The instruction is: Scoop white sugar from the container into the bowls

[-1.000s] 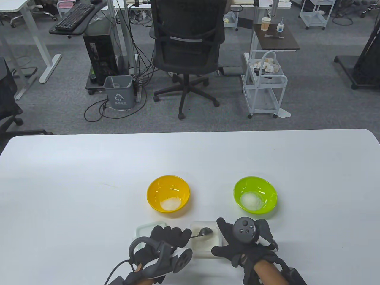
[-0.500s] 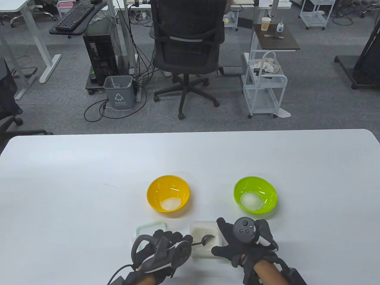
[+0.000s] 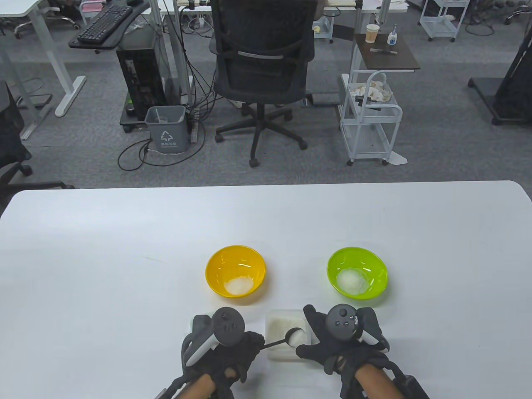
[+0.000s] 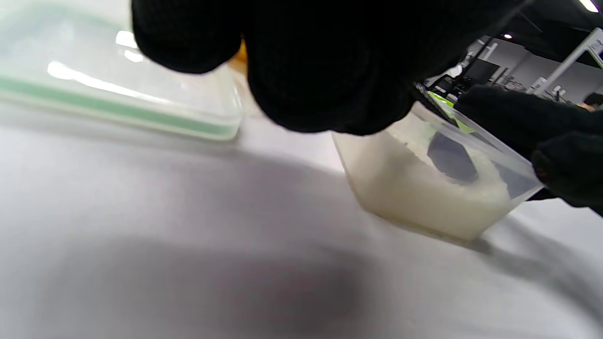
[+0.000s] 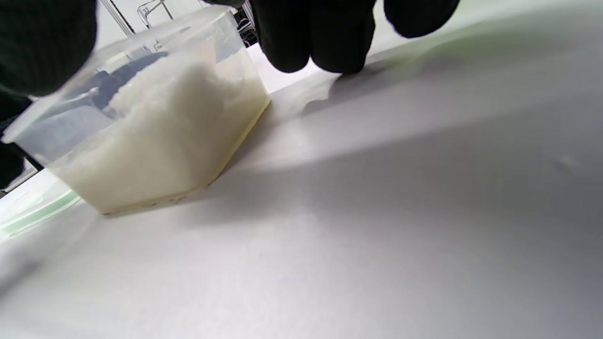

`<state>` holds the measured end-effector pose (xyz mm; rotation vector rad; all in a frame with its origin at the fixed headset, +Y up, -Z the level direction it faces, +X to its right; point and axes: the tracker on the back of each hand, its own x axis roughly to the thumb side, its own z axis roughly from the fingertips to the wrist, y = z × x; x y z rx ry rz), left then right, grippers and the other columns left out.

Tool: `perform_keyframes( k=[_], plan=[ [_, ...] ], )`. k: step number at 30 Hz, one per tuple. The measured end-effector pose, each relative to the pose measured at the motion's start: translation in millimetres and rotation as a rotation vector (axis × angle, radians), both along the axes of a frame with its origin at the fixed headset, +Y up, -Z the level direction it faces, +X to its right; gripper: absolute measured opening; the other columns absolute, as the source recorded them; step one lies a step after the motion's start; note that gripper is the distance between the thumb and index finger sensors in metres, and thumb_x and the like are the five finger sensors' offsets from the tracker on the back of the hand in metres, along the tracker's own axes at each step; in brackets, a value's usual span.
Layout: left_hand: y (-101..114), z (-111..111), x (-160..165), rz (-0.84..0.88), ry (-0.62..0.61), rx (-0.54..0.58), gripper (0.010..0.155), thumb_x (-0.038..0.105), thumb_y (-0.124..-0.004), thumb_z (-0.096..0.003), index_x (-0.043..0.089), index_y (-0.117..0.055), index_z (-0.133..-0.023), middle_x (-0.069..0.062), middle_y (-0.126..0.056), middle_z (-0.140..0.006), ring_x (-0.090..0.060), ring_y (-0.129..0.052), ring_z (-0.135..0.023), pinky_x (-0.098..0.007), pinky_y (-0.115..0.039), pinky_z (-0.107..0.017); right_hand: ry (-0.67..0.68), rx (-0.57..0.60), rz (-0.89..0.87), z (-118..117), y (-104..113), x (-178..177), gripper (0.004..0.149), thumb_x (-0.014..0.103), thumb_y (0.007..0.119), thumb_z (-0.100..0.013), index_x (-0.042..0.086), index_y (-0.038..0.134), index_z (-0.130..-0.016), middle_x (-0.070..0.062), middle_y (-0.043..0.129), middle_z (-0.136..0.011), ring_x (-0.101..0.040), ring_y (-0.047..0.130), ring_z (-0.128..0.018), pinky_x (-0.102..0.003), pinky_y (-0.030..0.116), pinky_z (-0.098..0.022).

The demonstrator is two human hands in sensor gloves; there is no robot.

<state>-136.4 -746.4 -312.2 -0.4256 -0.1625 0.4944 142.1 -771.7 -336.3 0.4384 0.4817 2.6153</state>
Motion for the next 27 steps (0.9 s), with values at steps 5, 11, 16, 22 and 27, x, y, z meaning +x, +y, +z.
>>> perform_keyframes(
  k=[5,11,16,22,27],
  plan=[
    [-11.4,-1.5,-5.7,0.103,0.04,-0.141,0.046,0.043,-0.074,-0.0449,0.036,-0.086,-0.088,0.012,-0.099,-0.072,-0.003,-0.102,-0.039,-0.038,-0.085,-0.043,-0.002,-0.002,-0.006,0.5,-0.5,0.0,0.093,0.069,0.075,-0.041,0.033,0.023,-0.11,-0.014,0.045,-0.117,-0.04,0.055,-0.107,-0.061,0.045,-0.076],
    [-21.9,-3.7,-9.5,0.197,0.055,-0.254,0.046,0.043,-0.073,-0.0452,0.035,-0.085,-0.089,0.012,-0.097,-0.072,-0.003,-0.101,-0.04,-0.038,-0.085,-0.044,-0.003,-0.004,-0.006,0.4,-0.6,0.1,0.093,0.069,0.075,-0.041,0.033,0.023,-0.11,-0.014,0.045,-0.117,-0.04,0.055,-0.107,-0.062,0.045,-0.076],
    [-26.6,-6.1,-11.9,0.24,0.061,-0.293,0.046,0.044,-0.072,-0.0456,0.035,-0.083,-0.089,0.013,-0.096,-0.073,-0.002,-0.101,-0.041,-0.037,-0.085,-0.044,-0.003,-0.004,-0.004,0.4,-0.7,0.2,0.093,0.069,0.075,-0.041,0.033,0.023,-0.11,-0.014,0.045,-0.117,-0.04,0.055,-0.107,-0.062,0.045,-0.076],
    [-27.0,-8.2,-14.1,0.26,0.065,-0.307,0.046,0.044,-0.072,-0.0456,0.036,-0.083,-0.089,0.013,-0.096,-0.073,-0.002,-0.101,-0.041,-0.037,-0.085,-0.045,-0.003,-0.003,-0.004,0.4,-0.8,0.1,0.093,0.069,0.075,-0.041,0.032,0.023,-0.11,-0.014,0.045,-0.117,-0.04,0.055,-0.107,-0.062,0.045,-0.076],
    [-25.9,-11.8,-19.5,0.296,0.076,-0.311,0.046,0.045,-0.072,-0.0458,0.036,-0.083,-0.09,0.013,-0.096,-0.074,-0.002,-0.101,-0.042,-0.037,-0.085,-0.045,-0.003,-0.003,-0.004,0.3,-0.8,0.0,0.093,0.069,0.075,-0.041,0.033,0.023,-0.11,-0.014,0.045,-0.117,-0.04,0.055,-0.107,-0.062,0.045,-0.076]
  ],
)
